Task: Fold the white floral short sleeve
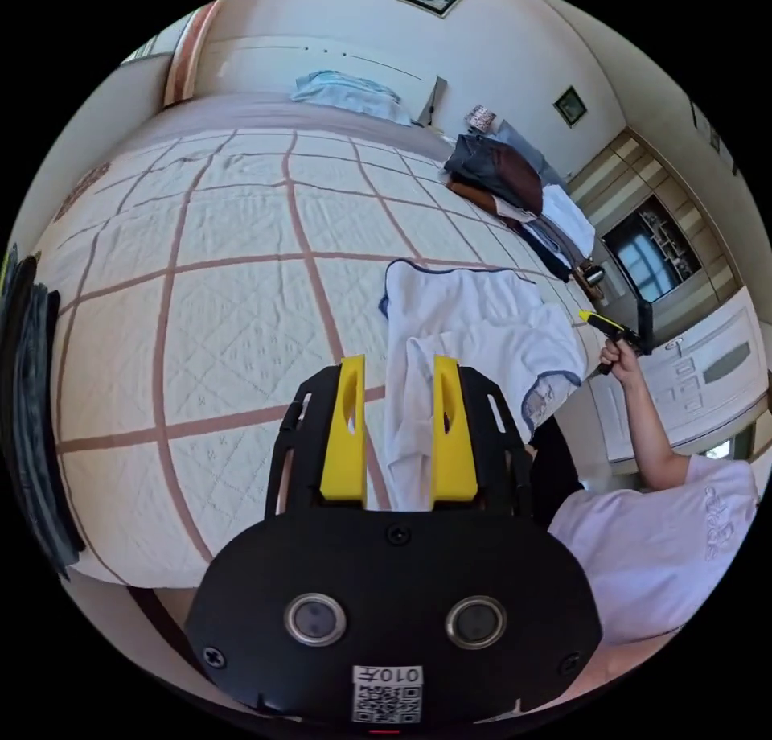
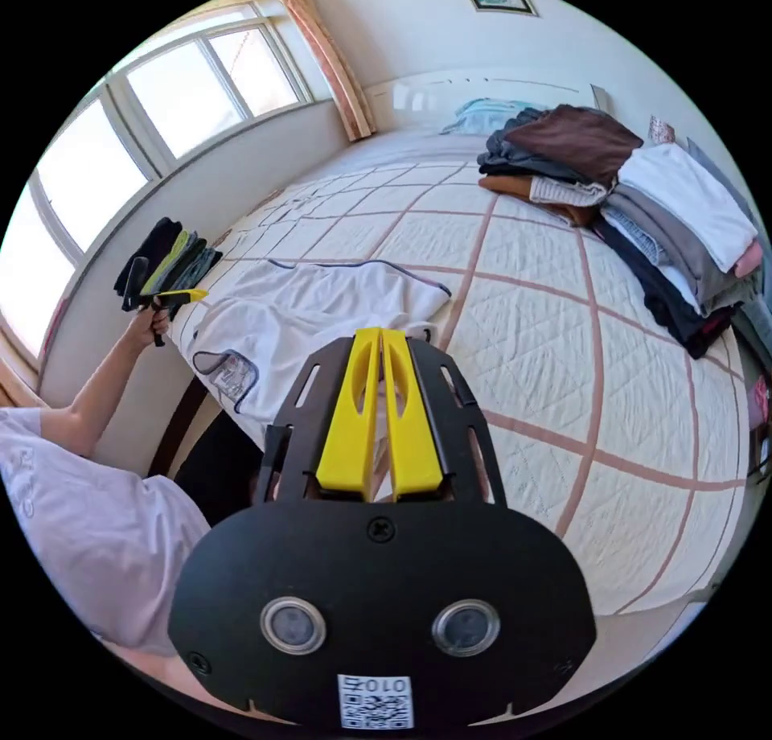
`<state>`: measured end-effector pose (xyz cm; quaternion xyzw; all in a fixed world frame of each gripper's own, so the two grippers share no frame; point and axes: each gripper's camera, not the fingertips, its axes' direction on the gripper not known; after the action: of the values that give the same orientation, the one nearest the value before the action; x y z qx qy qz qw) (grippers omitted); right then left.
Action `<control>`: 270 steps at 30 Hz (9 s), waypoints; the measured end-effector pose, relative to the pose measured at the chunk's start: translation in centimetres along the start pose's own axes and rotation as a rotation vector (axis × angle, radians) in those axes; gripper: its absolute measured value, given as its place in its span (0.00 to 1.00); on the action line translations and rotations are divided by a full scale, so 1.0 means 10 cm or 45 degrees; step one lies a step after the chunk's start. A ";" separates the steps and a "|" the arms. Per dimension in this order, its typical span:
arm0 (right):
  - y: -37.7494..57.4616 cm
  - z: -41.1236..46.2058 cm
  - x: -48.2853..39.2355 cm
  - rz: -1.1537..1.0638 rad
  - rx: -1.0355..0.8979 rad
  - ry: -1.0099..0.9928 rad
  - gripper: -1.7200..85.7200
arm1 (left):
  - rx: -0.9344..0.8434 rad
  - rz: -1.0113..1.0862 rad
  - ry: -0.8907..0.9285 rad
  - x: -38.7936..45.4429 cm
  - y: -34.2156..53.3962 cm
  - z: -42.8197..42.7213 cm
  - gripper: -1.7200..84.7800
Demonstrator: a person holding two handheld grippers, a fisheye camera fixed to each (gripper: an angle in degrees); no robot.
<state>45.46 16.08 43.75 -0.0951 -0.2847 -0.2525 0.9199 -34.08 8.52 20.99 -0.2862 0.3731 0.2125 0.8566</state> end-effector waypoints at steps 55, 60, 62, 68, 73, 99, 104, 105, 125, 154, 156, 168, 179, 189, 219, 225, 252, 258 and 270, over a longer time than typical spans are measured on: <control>-0.47 -0.36 -1.37 -0.523 0.112 0.162 0.05 | -0.407 0.959 0.181 1.44 0.37 1.56 0.15; -0.47 -0.72 -1.34 -0.477 0.245 0.166 0.05 | -0.359 0.934 0.110 1.57 0.47 1.48 0.17; -0.47 -0.79 -1.36 -0.510 0.258 0.178 0.05 | -0.295 0.896 0.047 1.63 0.49 1.40 0.18; -0.45 -0.83 -1.24 -0.466 0.266 0.174 0.05 | -0.141 0.914 -0.130 2.05 0.77 1.33 0.19; -0.46 -0.96 -1.19 -0.471 0.292 0.180 0.05 | -0.069 0.862 -0.196 2.23 0.99 1.43 0.19; -0.42 -1.64 -0.98 -0.452 0.392 0.125 0.05 | -0.046 0.612 -0.054 1.73 1.32 1.17 0.04; -0.32 -1.56 -0.88 -0.364 0.341 0.181 0.05 | -0.056 0.677 0.125 1.64 1.39 1.05 0.02; -0.29 -1.50 -0.79 -0.313 0.301 0.221 0.06 | -0.055 0.695 0.224 1.62 1.37 0.98 0.02; -3.00 -4.35 -0.63 -0.274 0.574 0.820 0.05 | 0.862 1.108 0.907 2.27 0.10 -1.49 0.02; -2.02 0.59 -1.55 -0.273 0.194 -0.225 0.12 | 0.491 -0.492 0.198 -1.71 2.72 -0.01 0.07; -1.39 0.29 -1.15 -0.226 0.198 -0.098 0.12 | 0.473 -0.426 0.151 -1.50 2.82 -0.05 0.09; 1.26 0.27 -0.67 -0.063 0.001 0.152 0.16 | 0.135 -0.215 0.118 -0.33 2.54 0.80 0.17; 1.37 0.52 -0.82 -0.117 0.016 0.169 0.07 | -0.006 -0.055 -0.181 0.16 2.42 1.00 0.18; 1.14 0.54 -0.68 -0.084 -0.194 -0.026 0.05 | 0.031 -0.125 -0.225 0.23 2.32 1.07 0.06; 1.54 0.77 0.29 0.022 -0.359 0.094 0.10 | -0.462 -0.125 0.185 -0.31 2.77 0.41 0.03; 0.45 1.05 0.82 0.195 0.003 0.123 0.14 | 0.064 -0.145 0.076 -0.44 2.36 0.07 0.02; -0.85 2.34 1.70 0.269 -0.214 0.282 0.11 | 0.073 -0.254 0.050 -0.10 2.80 0.22 0.02; 0.05 1.17 1.11 0.157 -0.057 -0.037 0.14 | 0.046 -0.297 -0.049 -0.06 2.90 0.46 0.05; 2.12 0.71 0.11 0.396 -0.035 -0.096 0.12 | 0.120 -0.217 -0.197 -0.40 2.44 0.64 0.06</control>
<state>53.84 35.99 49.59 -0.1600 -0.2973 -0.1073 0.9351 -47.36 30.27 19.56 -0.2590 0.2896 0.1425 0.9103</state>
